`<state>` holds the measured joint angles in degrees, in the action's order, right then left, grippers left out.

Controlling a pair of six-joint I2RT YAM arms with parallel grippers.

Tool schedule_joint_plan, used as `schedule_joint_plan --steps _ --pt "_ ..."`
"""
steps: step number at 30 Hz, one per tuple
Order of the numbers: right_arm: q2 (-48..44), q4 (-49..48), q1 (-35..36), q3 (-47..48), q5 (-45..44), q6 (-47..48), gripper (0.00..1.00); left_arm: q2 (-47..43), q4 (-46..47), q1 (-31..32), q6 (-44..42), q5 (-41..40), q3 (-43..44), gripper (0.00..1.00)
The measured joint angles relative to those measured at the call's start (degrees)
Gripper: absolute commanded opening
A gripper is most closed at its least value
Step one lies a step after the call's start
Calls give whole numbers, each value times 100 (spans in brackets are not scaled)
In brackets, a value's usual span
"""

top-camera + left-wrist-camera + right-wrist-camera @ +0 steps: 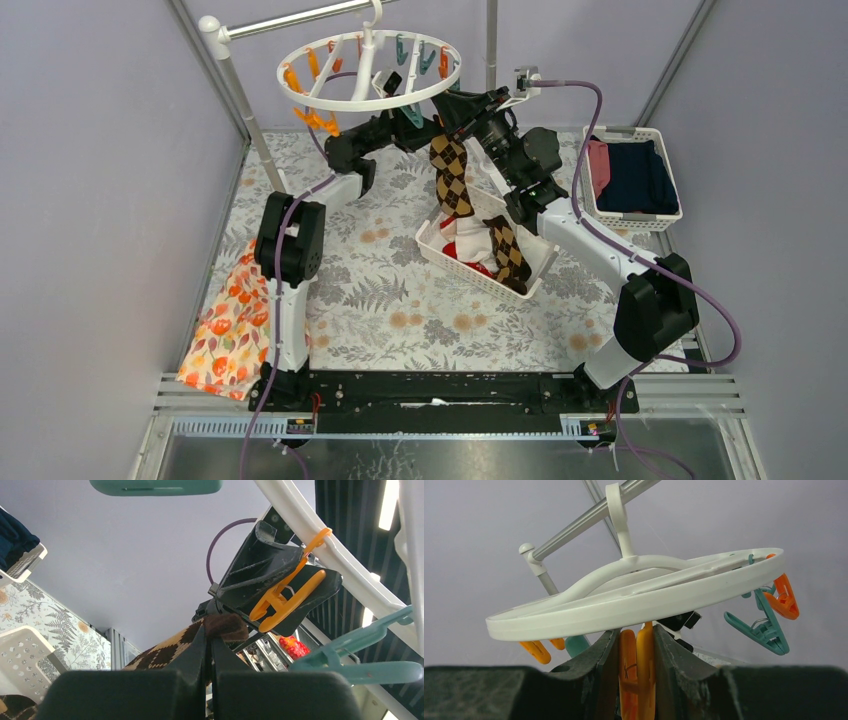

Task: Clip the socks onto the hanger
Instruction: Clamp the sock onto the hanger.

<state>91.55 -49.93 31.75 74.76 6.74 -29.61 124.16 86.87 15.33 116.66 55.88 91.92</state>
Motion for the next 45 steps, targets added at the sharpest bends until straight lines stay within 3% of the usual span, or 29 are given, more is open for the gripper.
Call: schedule_joint_plan --steps 45 --pt "0 -2 0 -50 -2 136 25 -4 2 2 284 -404 0 0"
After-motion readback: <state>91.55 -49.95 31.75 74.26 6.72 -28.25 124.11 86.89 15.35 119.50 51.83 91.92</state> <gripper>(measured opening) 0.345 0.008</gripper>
